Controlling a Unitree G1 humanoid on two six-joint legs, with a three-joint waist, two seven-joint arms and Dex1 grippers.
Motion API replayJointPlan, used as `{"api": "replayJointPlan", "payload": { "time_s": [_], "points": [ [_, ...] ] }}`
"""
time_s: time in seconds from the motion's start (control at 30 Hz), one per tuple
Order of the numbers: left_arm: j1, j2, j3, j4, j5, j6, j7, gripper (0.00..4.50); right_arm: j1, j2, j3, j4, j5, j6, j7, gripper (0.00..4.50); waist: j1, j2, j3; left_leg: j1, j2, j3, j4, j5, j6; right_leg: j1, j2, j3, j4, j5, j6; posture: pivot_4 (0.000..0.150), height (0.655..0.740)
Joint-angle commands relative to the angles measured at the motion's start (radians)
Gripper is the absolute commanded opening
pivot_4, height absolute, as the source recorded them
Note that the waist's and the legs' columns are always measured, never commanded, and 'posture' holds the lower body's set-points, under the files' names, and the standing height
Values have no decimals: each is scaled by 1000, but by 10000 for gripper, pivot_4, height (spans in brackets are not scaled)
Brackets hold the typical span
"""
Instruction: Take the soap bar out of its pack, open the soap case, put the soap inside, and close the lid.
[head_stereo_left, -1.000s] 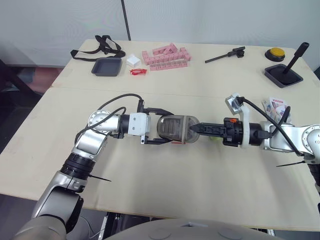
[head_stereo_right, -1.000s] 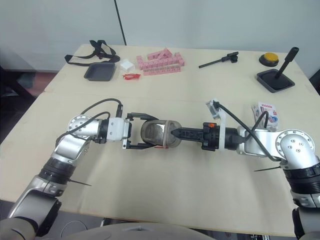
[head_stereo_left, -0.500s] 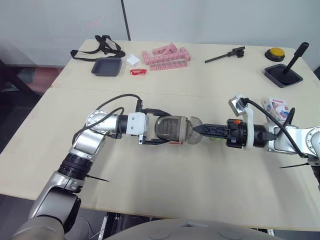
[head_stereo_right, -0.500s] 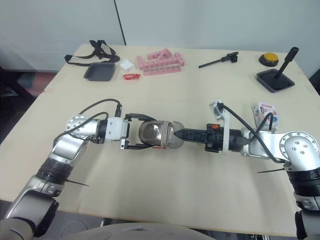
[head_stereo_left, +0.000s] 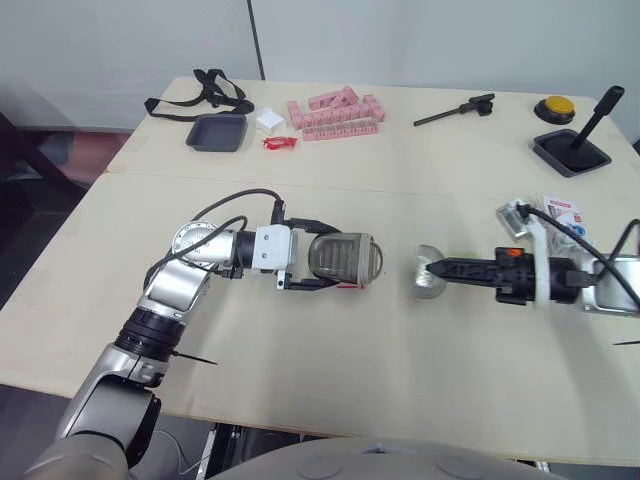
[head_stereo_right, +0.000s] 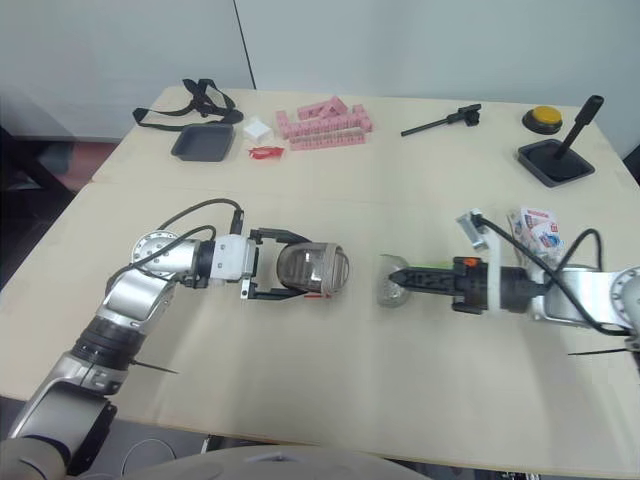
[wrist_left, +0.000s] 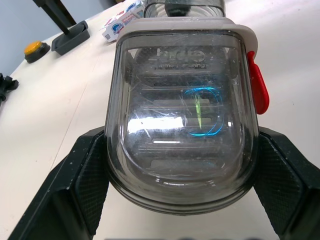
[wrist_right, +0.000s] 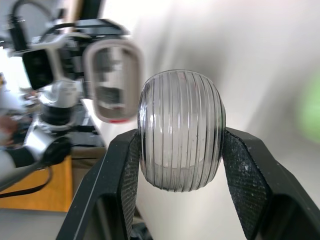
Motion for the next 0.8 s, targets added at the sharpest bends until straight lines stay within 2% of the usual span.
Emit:
{"api": "replayJointPlan", "payload": {
  "time_s": [0.03, 0.13, 0.27, 0.43, 0.63, 0.8],
  "points": [
    [3, 17, 21, -18, -35, 15, -11, 34577, -12, -105, -88, 75, -122, 37, 68, 21144, 0, 0, 0, 0, 0, 0, 0, 0, 0, 0, 0, 0, 0, 0, 0, 1500, 7109],
    [3, 17, 22, -13, -34, 16, -15, 34577, -34, -159, -89, 126, -259, 53, 124, 21144, 0, -1, 0, -2, 0, 0, 0, 0, 1, 0, 0, 0, 0, 0, 0, 1500, 7109],
    [1, 16, 22, -1, -31, 14, -18, 34577, -74, -228, -30, 162, -541, 36, 255, 21144, -2, 0, 0, -4, 0, 0, 0, -1, 2, 0, 0, -1, 0, 0, 0, 1500, 7109],
    [2, 12, 18, 3, -26, 17, -16, 34577, -181, -193, 79, 218, -816, 8, 294, 21144, -11, 0, 0, -1, 0, 0, 0, -2, 5, 0, 0, -1, 0, 0, 0, 1500, 7109],
    [18, 23, 25, -6, -25, 19, -15, 34577, -275, -127, 141, 258, -981, 63, 347, 21144, -16, 0, 0, -1, 0, 0, 0, -2, 6, -2, 0, -1, 0, 0, 0, 1500, 7109],
    [21, 25, 26, -11, -22, 22, -9, 34577, -344, -52, 147, 279, -1060, 102, 381, 21144, -17, 0, 0, -1, 1, 0, 0, -2, 7, -2, 0, -1, 2, 0, 0, 1500, 7109]
  ]
}}
